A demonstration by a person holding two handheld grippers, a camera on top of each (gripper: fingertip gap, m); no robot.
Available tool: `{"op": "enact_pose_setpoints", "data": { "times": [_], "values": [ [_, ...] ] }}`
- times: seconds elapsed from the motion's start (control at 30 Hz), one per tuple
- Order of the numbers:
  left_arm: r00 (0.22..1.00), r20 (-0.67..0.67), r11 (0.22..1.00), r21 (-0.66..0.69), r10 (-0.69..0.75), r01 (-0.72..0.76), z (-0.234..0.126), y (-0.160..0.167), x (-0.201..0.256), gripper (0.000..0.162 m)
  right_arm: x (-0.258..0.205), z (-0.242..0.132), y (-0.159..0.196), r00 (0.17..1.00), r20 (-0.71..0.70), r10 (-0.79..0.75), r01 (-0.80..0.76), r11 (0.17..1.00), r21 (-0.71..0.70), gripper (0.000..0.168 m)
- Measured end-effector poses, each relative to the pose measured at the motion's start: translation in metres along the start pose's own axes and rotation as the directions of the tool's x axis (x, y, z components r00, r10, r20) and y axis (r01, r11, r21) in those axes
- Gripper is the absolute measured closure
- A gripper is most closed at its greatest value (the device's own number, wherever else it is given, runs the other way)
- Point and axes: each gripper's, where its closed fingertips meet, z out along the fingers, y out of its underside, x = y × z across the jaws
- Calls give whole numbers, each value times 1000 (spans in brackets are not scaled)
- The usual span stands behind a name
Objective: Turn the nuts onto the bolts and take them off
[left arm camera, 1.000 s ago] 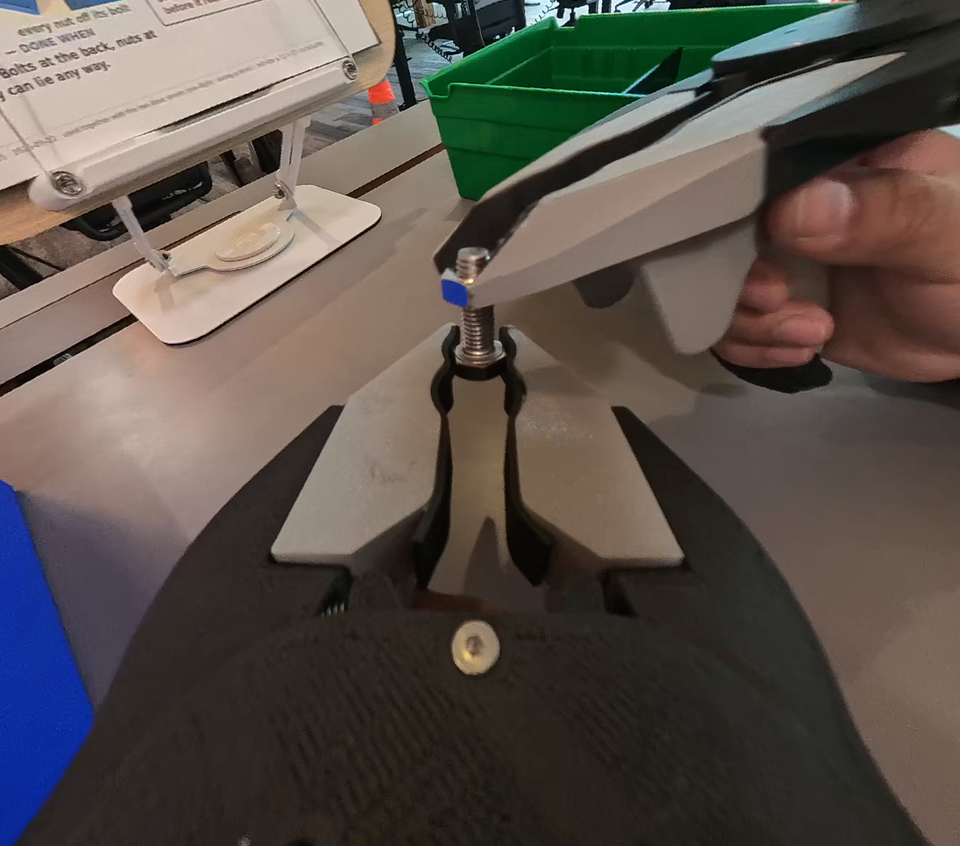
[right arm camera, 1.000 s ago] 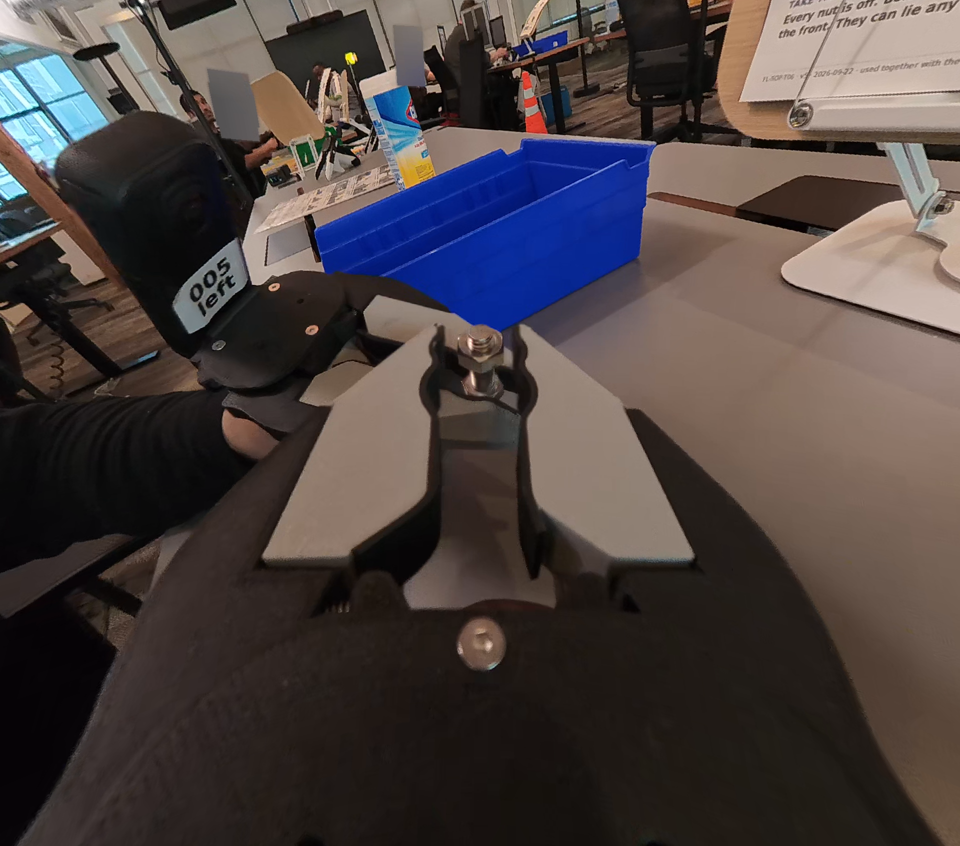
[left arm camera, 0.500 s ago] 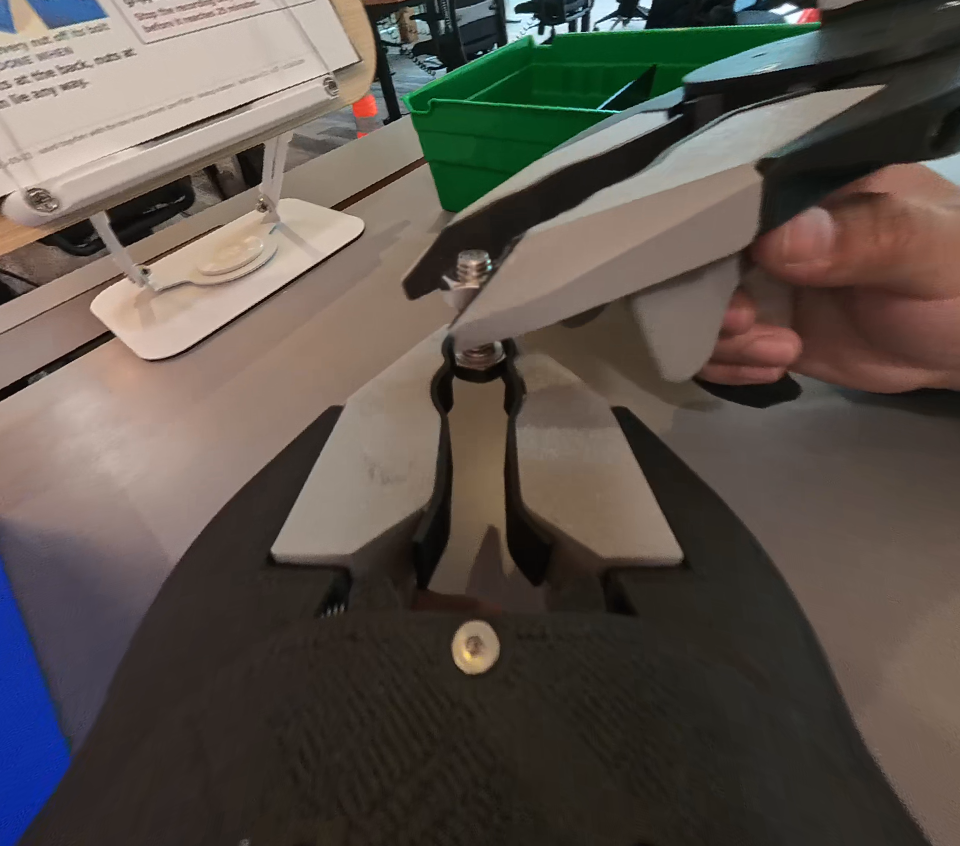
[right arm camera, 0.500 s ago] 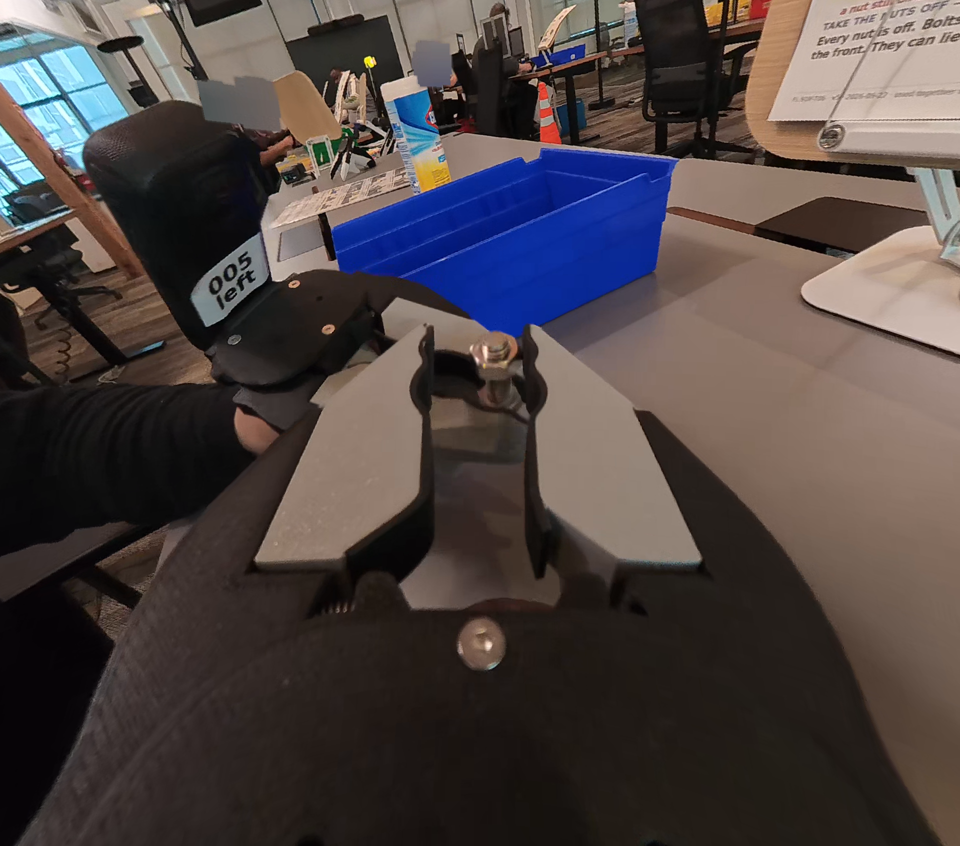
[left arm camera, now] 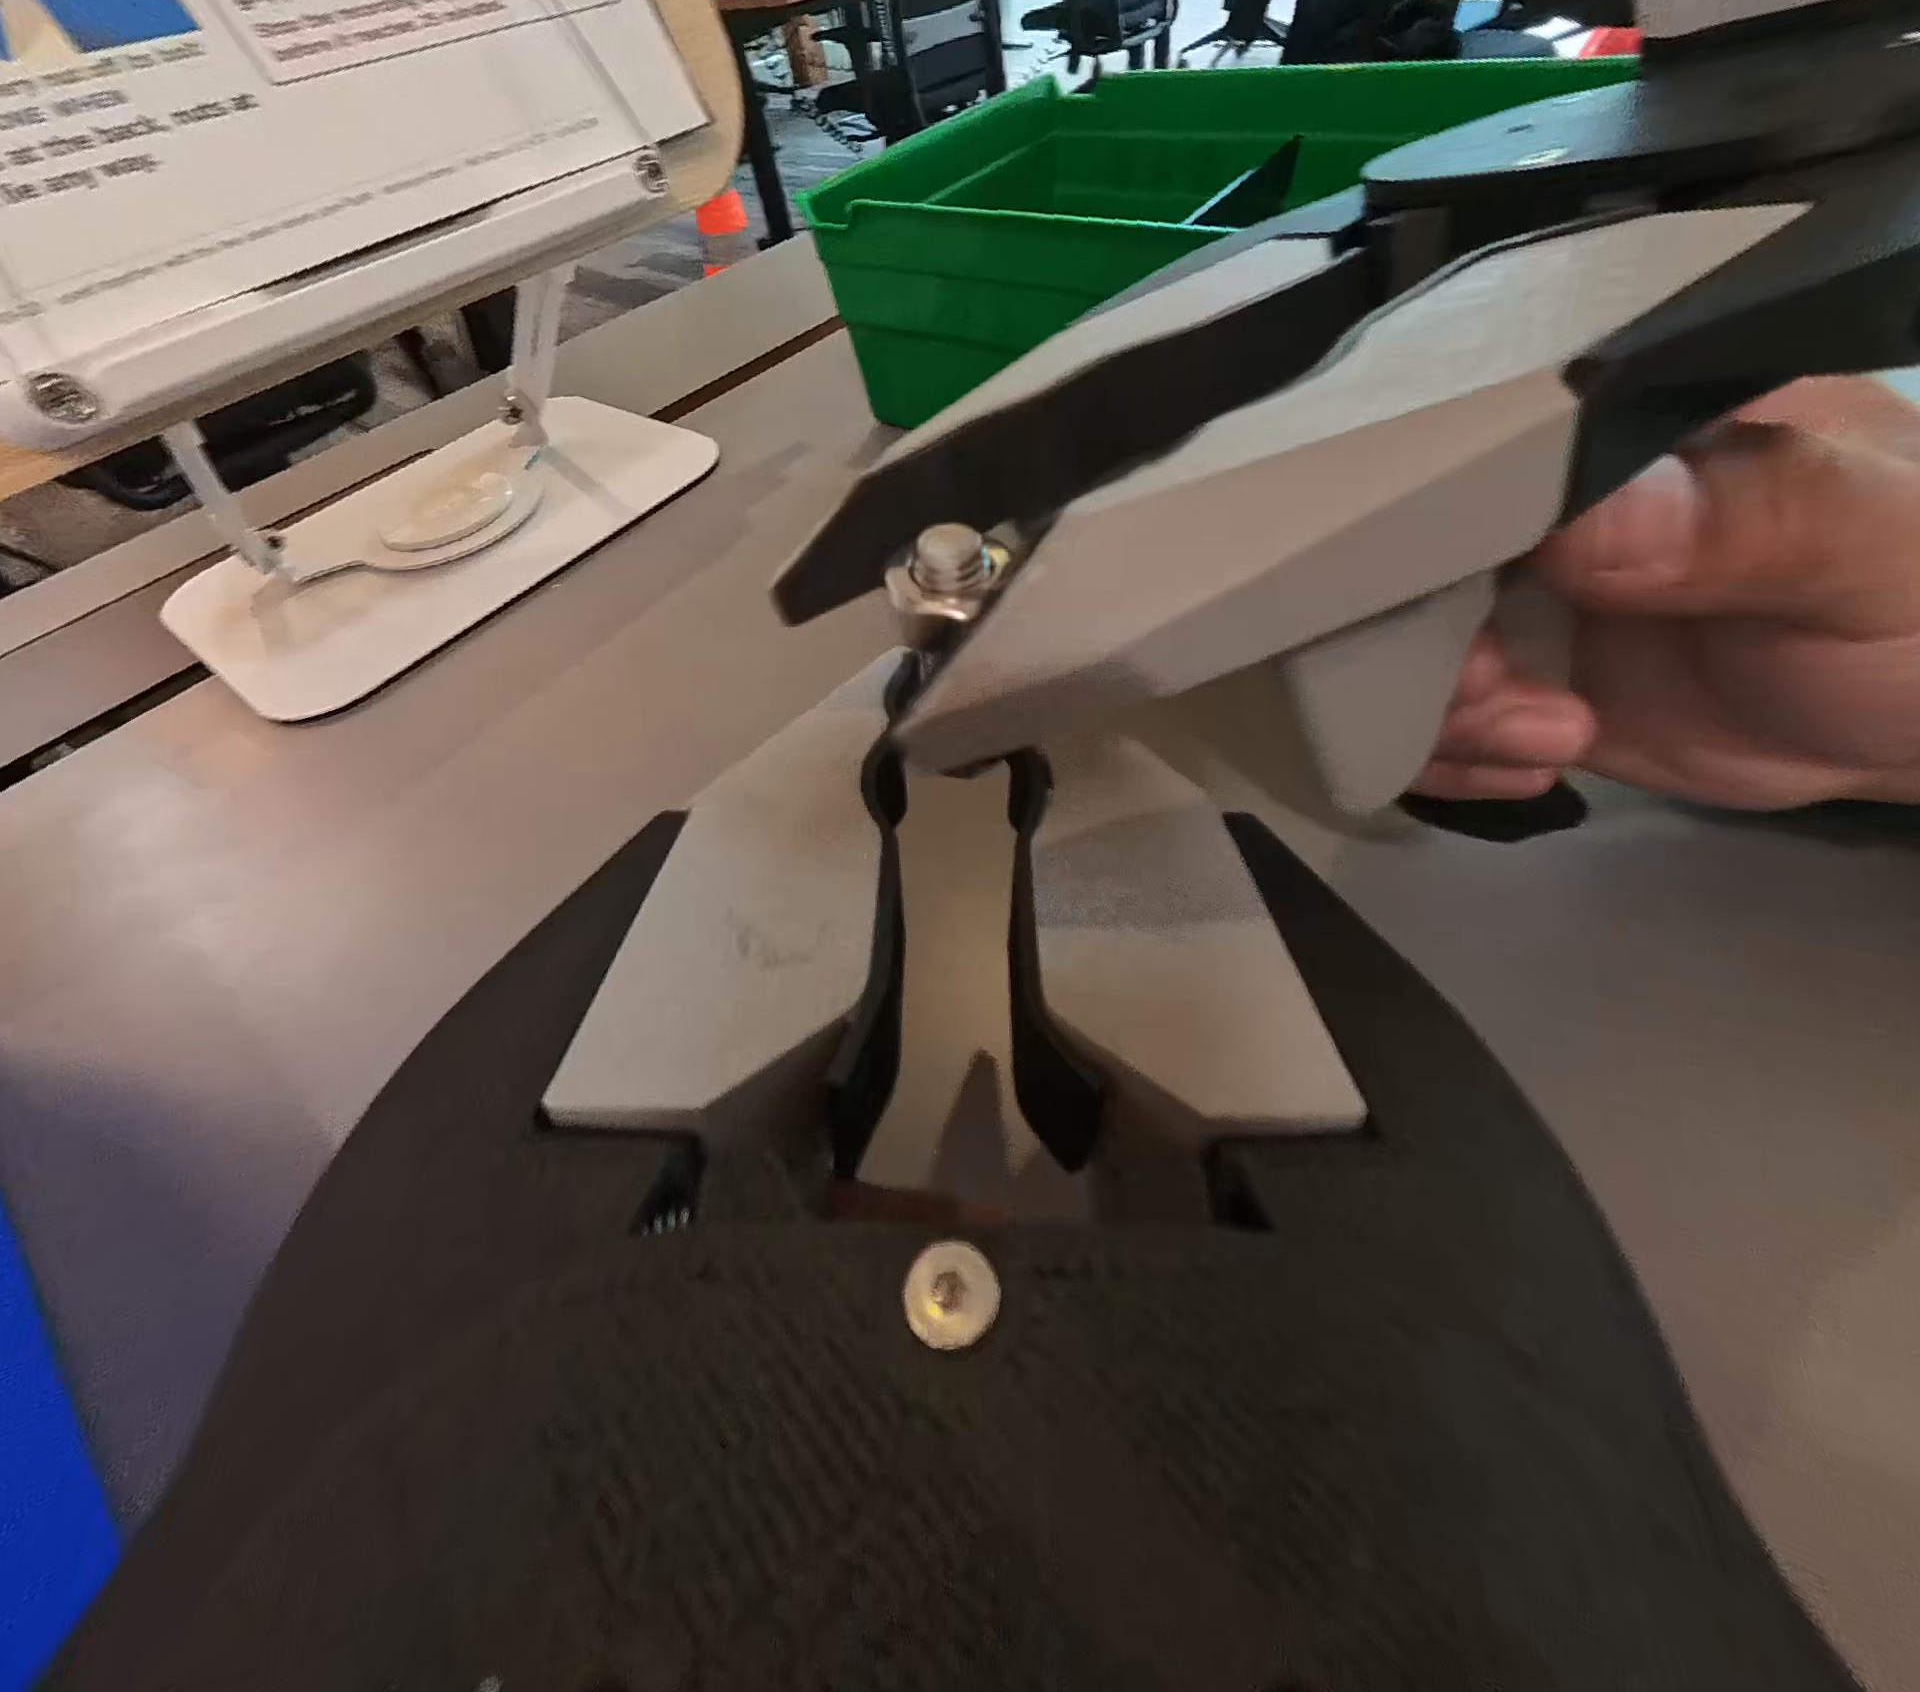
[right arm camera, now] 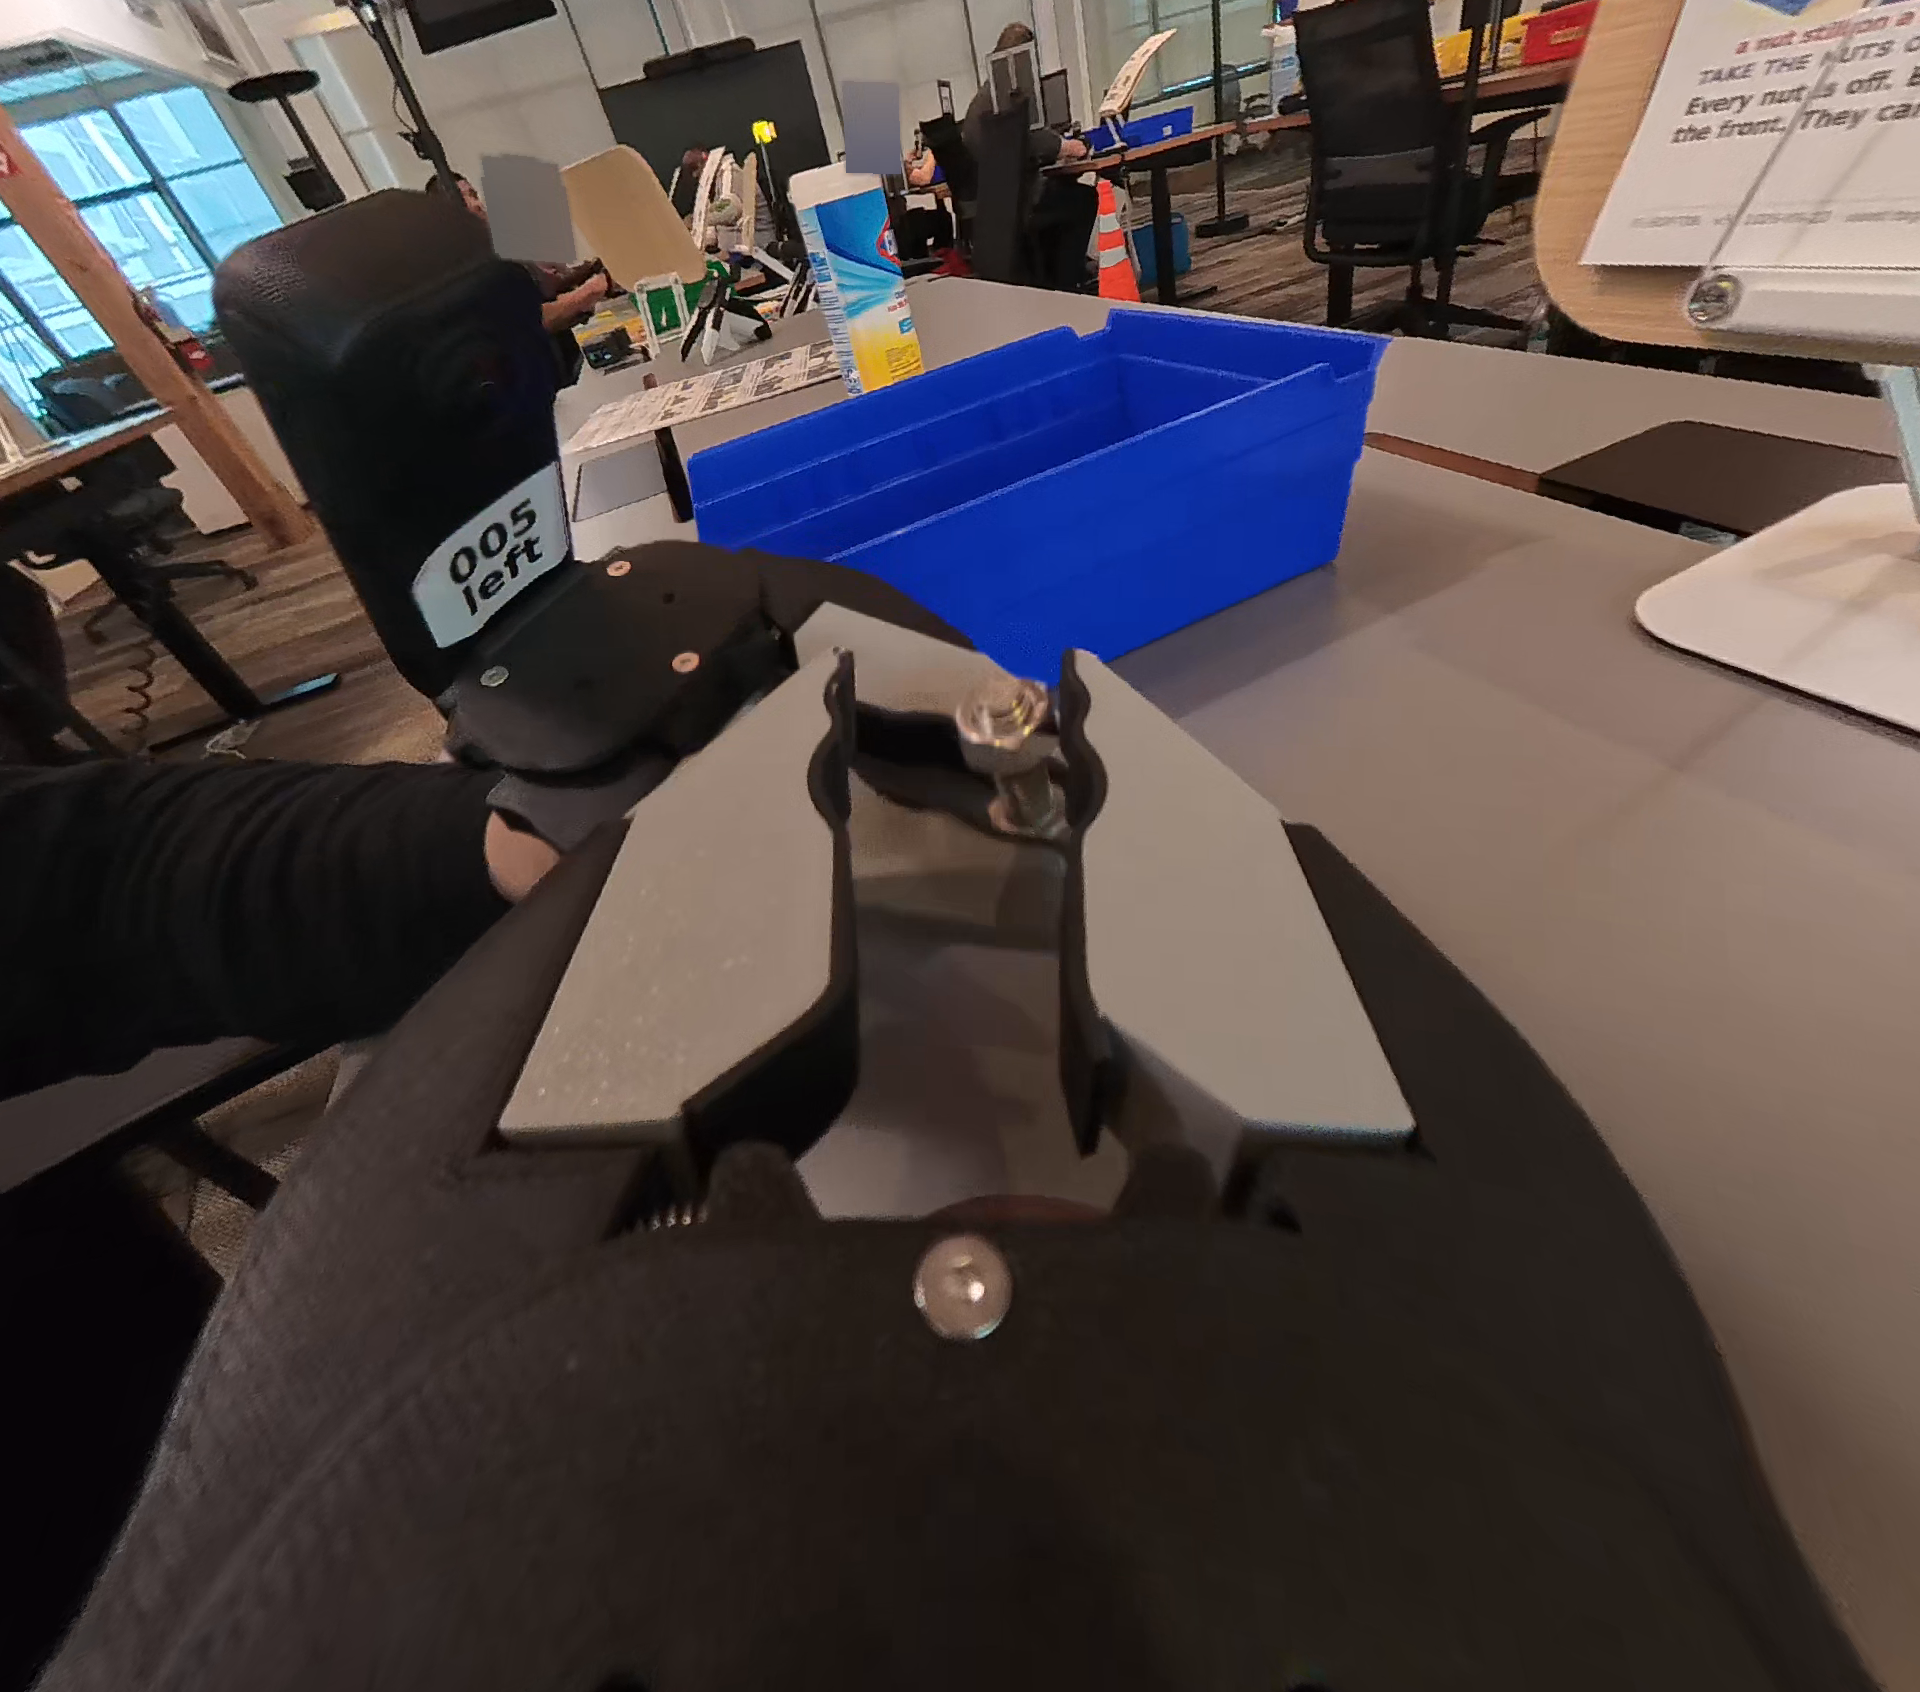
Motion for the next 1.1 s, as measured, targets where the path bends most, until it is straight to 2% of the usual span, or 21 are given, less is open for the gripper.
{"op": "enact_pose_setpoints", "data": {
  "times": [0.1,0.27,0.4,0.43,0.5,0.57,0.77,1.1],
  "values": [
    [1000,18,1000,18,24,-24,-1,-5,0,149,1,0,1,999,-31,-30,30,999,-14,131],
    [998,57,999,9,-38,38,-6,-1,-23,149,14,-8,-5,997,-82,-17,18,1000,6,131],
    [1000,20,1000,-17,-18,18,-3,2,-11,149,11,-4,1,997,-69,-34,32,999,-29,135],
    [1000,13,1000,-22,4,-4,-2,2,-6,149,10,-2,3,996,-70,-48,46,998,-41,137],
    [999,9,998,-38,45,-45,1,4,2,149,9,-1,6,993,-78,-85,80,995,-64,153],
    [999,16,998,-44,52,-51,1,4,1,149,11,-2,7,991,-91,-100,93,992,-85,153],
    [999,14,999,-40,35,-34,0,6,-2,147,21,-5,8,995,-102,-9,1,997,-79,153],
    [1000,-8,1000,-26,8,-8,-3,3,-3,143,31,-9,12,989,-144,-47,28,992,-126,153]
  ]
}}
